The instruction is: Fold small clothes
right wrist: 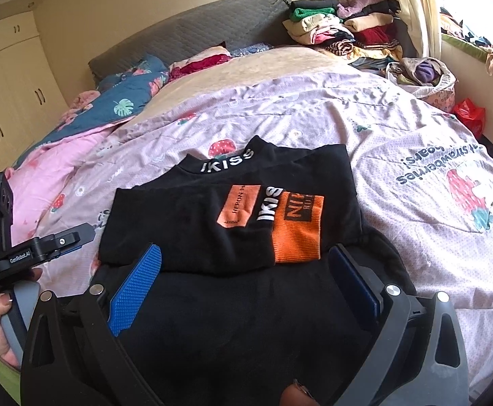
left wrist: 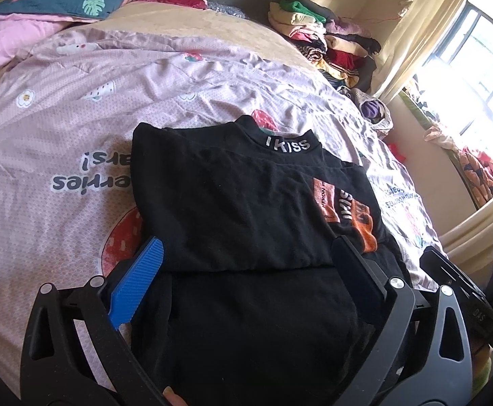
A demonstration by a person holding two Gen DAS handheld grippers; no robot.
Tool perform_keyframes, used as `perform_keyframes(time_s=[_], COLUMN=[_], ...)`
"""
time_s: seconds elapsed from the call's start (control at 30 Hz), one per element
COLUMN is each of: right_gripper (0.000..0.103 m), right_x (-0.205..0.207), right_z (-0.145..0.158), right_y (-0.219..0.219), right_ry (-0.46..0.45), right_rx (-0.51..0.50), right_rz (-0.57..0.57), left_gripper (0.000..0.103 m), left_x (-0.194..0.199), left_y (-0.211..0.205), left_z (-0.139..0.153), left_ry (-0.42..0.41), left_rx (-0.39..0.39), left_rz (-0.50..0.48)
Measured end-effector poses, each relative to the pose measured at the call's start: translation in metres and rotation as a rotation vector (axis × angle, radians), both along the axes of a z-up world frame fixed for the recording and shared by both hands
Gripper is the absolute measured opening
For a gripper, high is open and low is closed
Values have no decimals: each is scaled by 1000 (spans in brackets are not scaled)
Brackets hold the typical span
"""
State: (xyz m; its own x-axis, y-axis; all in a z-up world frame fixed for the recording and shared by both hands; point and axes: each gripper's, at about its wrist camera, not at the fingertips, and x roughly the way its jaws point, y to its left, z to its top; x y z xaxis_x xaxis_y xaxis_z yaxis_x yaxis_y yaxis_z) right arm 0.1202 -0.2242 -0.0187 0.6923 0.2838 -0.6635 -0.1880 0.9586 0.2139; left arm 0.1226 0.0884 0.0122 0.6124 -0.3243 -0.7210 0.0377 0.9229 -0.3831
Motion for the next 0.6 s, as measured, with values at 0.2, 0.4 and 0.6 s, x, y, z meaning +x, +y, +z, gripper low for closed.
perform_keyframes(time_s=[0.2, 0.4, 0.6], right_gripper=[98, 98, 98], right_x=[-9, -23, -41], right_z=[8, 17, 23], right_y=[-3, -8, -10], right_ry=[-13, -28, -51], right_rx=[16, 30, -2], right_rz=[8, 26, 54], left_gripper=[93, 93, 93], left_x=[-9, -20, -31], left_y=[3, 3, 7], left_z=[12, 17, 20], left_ry=[-24, -33, -36], left_rx=[3, 8, 14], left_rz=[-1, -9, -6])
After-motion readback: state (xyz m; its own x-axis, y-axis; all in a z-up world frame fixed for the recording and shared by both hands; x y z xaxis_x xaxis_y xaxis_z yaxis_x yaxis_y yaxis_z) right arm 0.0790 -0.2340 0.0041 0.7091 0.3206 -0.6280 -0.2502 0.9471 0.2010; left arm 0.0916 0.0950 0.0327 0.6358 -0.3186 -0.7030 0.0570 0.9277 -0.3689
